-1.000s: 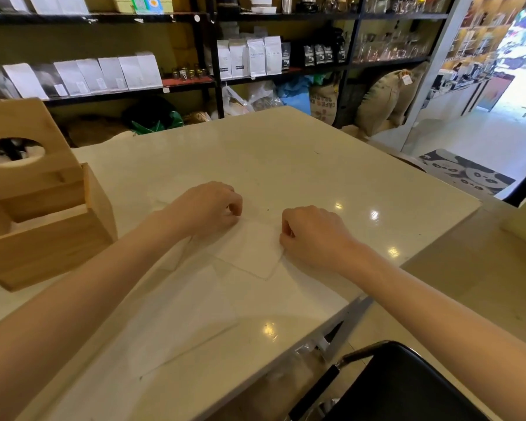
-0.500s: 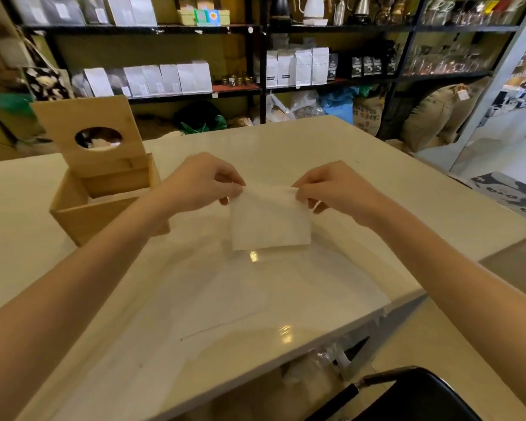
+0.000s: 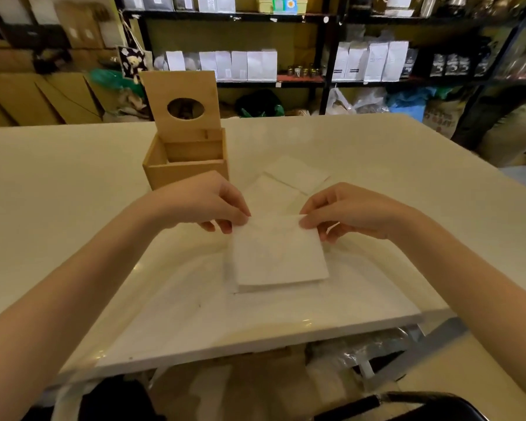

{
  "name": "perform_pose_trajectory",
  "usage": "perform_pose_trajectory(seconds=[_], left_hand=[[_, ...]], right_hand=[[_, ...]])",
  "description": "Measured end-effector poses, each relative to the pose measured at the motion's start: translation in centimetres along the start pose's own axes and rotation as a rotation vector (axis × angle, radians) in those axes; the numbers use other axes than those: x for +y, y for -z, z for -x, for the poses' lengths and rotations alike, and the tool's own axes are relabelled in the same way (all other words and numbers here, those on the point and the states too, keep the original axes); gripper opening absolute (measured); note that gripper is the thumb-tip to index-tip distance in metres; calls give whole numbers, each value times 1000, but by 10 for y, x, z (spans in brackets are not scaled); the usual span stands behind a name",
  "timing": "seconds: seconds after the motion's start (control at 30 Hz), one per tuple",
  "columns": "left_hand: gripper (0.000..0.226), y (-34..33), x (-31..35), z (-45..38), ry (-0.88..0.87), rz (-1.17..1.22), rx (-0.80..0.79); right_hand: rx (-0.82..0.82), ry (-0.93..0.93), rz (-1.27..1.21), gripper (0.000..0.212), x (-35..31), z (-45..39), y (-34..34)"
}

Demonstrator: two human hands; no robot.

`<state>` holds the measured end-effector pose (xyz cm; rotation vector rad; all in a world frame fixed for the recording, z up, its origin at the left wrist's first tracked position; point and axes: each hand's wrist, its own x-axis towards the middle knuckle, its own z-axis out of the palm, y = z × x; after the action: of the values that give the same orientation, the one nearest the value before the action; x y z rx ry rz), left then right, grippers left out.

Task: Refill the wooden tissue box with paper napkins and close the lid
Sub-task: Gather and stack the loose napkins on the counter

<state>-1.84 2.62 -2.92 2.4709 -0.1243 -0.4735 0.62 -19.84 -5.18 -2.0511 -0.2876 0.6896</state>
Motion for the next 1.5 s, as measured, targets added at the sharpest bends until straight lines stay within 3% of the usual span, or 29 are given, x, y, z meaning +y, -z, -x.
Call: perform_pose_trajectory(seconds=[0.13,0.37,0.67,0.93,1.13,1.3,1.5], left_hand=[[12,-8,-10,1,14,26,-15],[8,-20,-20,-5,31,-2,-18],[9,-30,-22,-6,-16,-233,90],[22,-29,-22,-5,-62,-449,141],[25,-20,-19,-13,-95,-510,262],[29,-24,-19,-24,-111,-568,419],[33,-29,-21,-42,-48,-582,418]], right_hand=[[-5,-10,43,2,1,-2,-9],[73,10,176,10,9,-4,-20],[218,103,631,7,11,-8,-27],[235,70,715,12,7,-6,-24],[342,93,777,17,-3,-12,-17],[403,174,923,22,-13,-31,-9],[340,300,942,24,-22,-71,7]])
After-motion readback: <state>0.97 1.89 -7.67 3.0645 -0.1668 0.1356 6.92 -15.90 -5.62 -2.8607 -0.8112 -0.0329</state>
